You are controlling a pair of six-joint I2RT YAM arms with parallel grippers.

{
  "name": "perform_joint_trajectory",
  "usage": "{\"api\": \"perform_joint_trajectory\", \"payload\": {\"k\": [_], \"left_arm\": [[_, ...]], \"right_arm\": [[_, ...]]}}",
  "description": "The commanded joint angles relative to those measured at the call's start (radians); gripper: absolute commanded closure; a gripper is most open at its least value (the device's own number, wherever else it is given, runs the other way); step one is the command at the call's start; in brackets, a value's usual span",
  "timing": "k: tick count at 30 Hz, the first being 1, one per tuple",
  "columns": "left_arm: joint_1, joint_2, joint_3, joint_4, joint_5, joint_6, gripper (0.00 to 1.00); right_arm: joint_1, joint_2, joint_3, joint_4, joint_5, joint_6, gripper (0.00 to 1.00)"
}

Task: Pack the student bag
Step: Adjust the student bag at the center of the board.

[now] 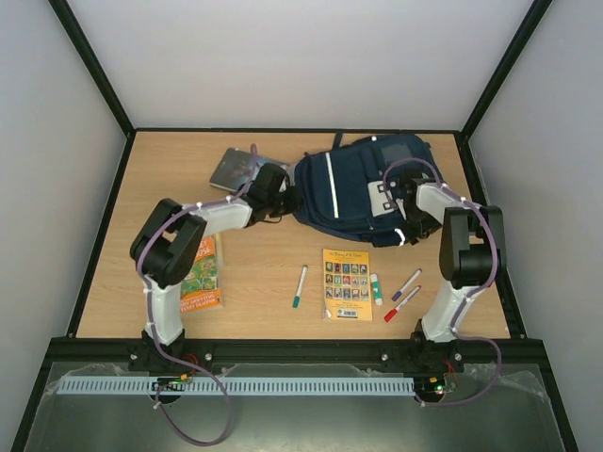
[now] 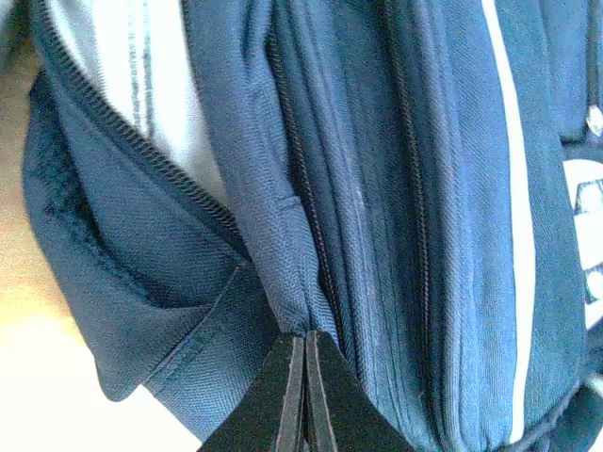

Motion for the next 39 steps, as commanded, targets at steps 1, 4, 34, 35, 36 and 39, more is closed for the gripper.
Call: {"api": "perform_joint_trajectory", "payload": {"k": [1, 4, 34, 35, 36, 39], "left_arm": [[-0.069, -0.119, -0.136, 0.049, -0.021, -0.008, 0.98], [-0.124, -0.164, -0.201, 0.052, -0.042, 0.011, 0.98], [-0.271, -0.554, -0.315, -0.347, -0.165, 0.233, 0.23], [-0.266, -0.572, -0.326, -0.359, -0.170, 0.233, 0.23], [-0.260, -0.588, -0.338, -0.369, -0.172, 0.230, 0.22], [-0.241, -0.622, -0.378, -0.382, -0.168, 0.215, 0.22]], "right_arm": [[0.010, 0.113, 0.124, 0.099, -0.051, 0.016, 0.46], [0.010, 0.171, 0.210, 0.134, -0.052, 0.037, 0.44], [0.105, 0.235, 0.597, -0.025, -0.439, 0.275, 0.31], [0.105, 0.202, 0.580, -0.039, -0.452, 0.275, 0.29], [0.105, 0.162, 0.553, -0.047, -0.468, 0.277, 0.27], [0.106, 0.043, 0.442, -0.045, -0.531, 0.280, 0.26]]}}
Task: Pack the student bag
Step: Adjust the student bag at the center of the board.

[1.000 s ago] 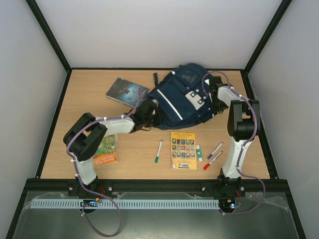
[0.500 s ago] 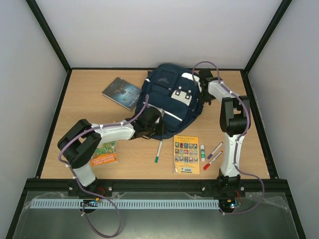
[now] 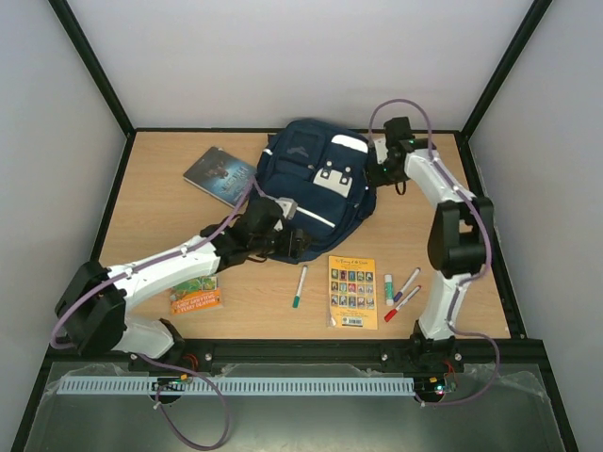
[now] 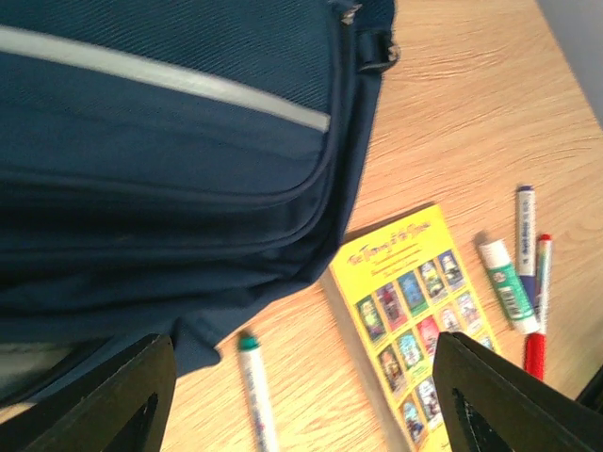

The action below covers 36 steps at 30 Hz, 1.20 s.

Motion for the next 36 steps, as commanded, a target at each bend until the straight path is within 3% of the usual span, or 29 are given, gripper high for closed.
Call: {"api": "perform_joint_trajectory", "payload": {"k": [1, 6, 9, 14, 20, 26, 36], "left_arm": [[0.029, -0.039, -0.076, -0.094, -0.027, -0.002, 0.22], [0.103, -0.050, -0.120, -0.096, -0.041, -0.031, 0.19], [0.173, -0.058, -0.134, -0.063, -0.071, -0.059, 0.01], [0.281, -0.040, -0.172, 0.095, -0.065, -0.129, 0.01], [0.337, 0.113, -0.131, 0.174, -0.073, -0.153, 0.00], [0.336, 0.228, -0.104, 0.235, 0.034, -0.129, 0.05], [0.281, 0.241, -0.107, 0.229, 0.104, -0.093, 0.10]], "right_arm": [[0.008, -0.201, -0.141, -0.083, -0.155, 0.025, 0.25], [0.010, -0.318, -0.305, -0.067, -0.216, 0.018, 0.27], [0.015, -0.340, -0.369, -0.064, -0.298, 0.000, 0.28], [0.048, -0.328, -0.463, 0.019, -0.378, 0.001, 0.28], [0.053, -0.189, -0.395, 0.016, -0.369, 0.032, 0.32], [0.052, -0.041, -0.265, 0.035, -0.343, 0.055, 0.37], [0.052, 0.094, -0.106, 0.056, -0.262, 0.084, 0.42]]}}
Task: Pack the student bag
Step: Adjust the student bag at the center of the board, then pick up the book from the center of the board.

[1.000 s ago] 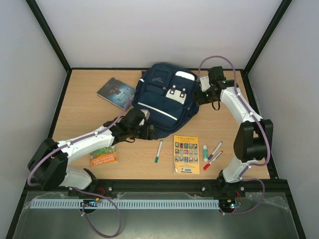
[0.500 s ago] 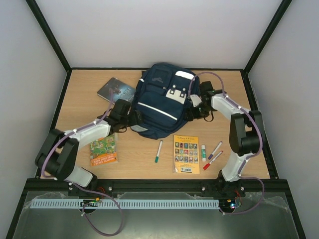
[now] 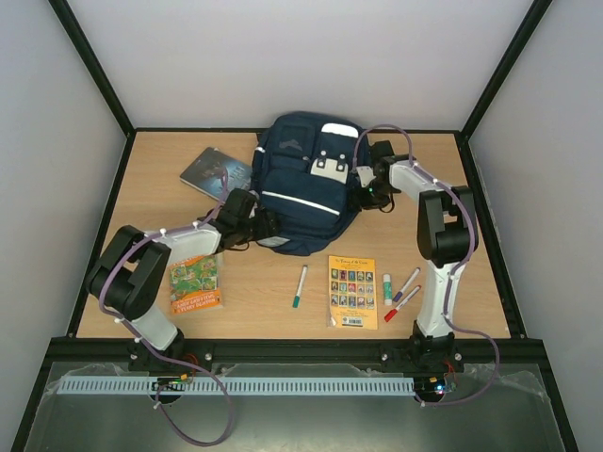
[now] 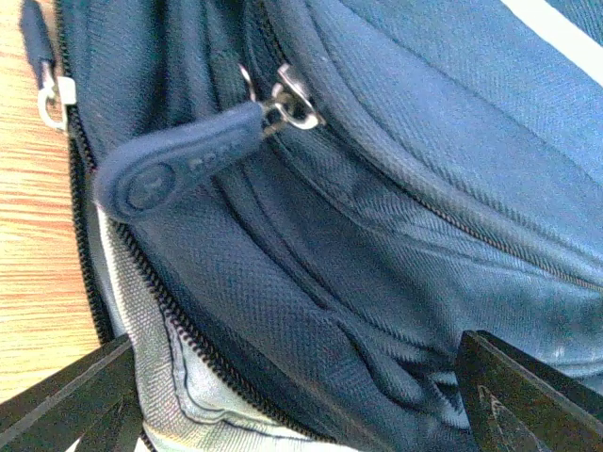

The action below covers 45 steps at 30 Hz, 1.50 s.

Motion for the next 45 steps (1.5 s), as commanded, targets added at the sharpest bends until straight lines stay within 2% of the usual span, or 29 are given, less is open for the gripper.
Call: {"api": "perform_joint_trajectory", "payload": {"k": [1, 5, 11, 16, 22, 26, 29, 33, 37, 41, 45], "left_arm": [[-0.046, -0.004, 0.018, -0.023, 0.064, 0.037, 0.10], [-0.051, -0.071, 0.012, -0.111, -0.021, 0.017, 0.09], [-0.085, -0.250, 0.026, -0.263, -0.135, -0.003, 0.06], [-0.166, -0.368, 0.051, -0.332, -0.157, 0.002, 0.06], [-0.321, -0.399, 0.067, -0.339, -0.092, -0.003, 0.10], [-0.435, -0.349, 0.082, -0.322, -0.063, -0.010, 0.14], [-0.503, -0.280, 0.109, -0.314, -0.054, -0.021, 0.18], [-0.567, -0.168, 0.174, -0.340, -0.101, -0.040, 0.18], [-0.612, -0.042, 0.241, -0.386, -0.141, -0.057, 0.16], [-0.634, 0.041, 0.277, -0.405, -0.161, -0.068, 0.22], [-0.652, 0.093, 0.295, -0.403, -0.163, -0.071, 0.23]], "right_arm": [[0.009, 0.034, 0.039, 0.041, 0.031, 0.024, 0.42], [0.007, -0.062, -0.017, 0.032, 0.063, 0.016, 0.37], [-0.003, -0.274, -0.100, -0.037, 0.111, 0.011, 0.25], [-0.004, -0.463, -0.202, -0.090, 0.095, -0.013, 0.25], [-0.003, -0.691, -0.370, -0.078, -0.029, -0.051, 0.26], [-0.003, -0.825, -0.539, 0.032, -0.103, -0.048, 0.27], [-0.003, -0.853, -0.614, 0.086, -0.113, -0.043, 0.28], [-0.003, -0.887, -0.699, 0.153, -0.144, -0.043, 0.29], [-0.003, -0.898, -0.719, 0.168, -0.126, -0.048, 0.29], [-0.003, -0.877, -0.720, 0.166, -0.131, -0.052, 0.29], [-0.004, -0.869, -0.718, 0.158, -0.127, -0.061, 0.29]]}}
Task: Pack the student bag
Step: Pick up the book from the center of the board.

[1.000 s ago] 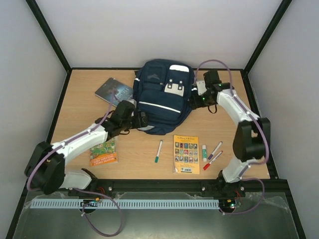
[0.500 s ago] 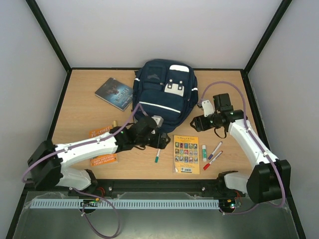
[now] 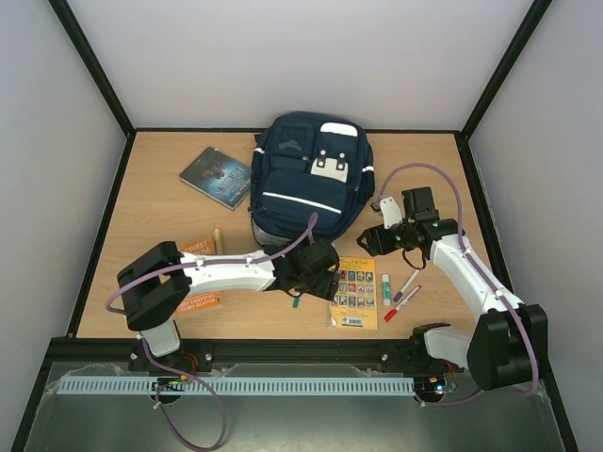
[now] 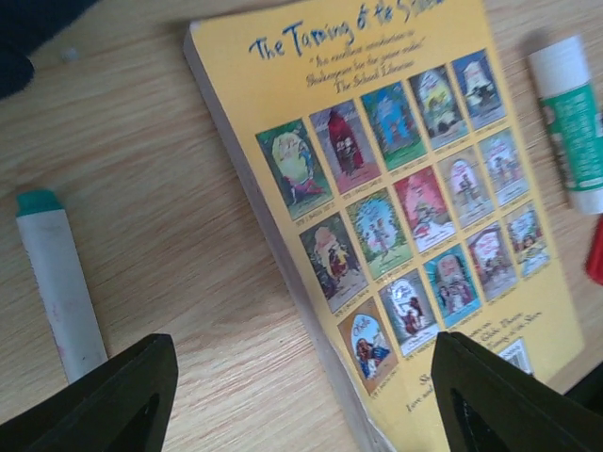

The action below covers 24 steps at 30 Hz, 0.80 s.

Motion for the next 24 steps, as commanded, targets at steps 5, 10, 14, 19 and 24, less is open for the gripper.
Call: {"api": "perform_joint_trajectory", "payload": {"k": [5, 10, 14, 19, 24], "left_arm": [[-0.045, 0.099, 0.071, -0.036, -0.028, -0.004, 0.23], [-0.057, 0.179, 0.126, -0.082, -0.069, -0.007, 0.26], [-0.057, 0.217, 0.156, -0.142, -0.117, -0.018, 0.38], [-0.052, 0.229, 0.146, -0.166, -0.140, -0.019, 0.48], [-0.013, 0.237, 0.117, -0.174, -0.122, 0.022, 0.56]], "right_arm": [[-0.002, -0.008, -0.014, 0.006, -0.012, -0.026, 0.29], [-0.002, 0.003, -0.013, 0.002, -0.002, -0.029, 0.29], [-0.002, 0.003, -0.015, 0.001, -0.005, -0.032, 0.29], [-0.001, 0.011, -0.016, 0.000, -0.008, -0.022, 0.29], [-0.001, 0.032, 0.011, -0.007, -0.038, 0.022, 0.29]]}}
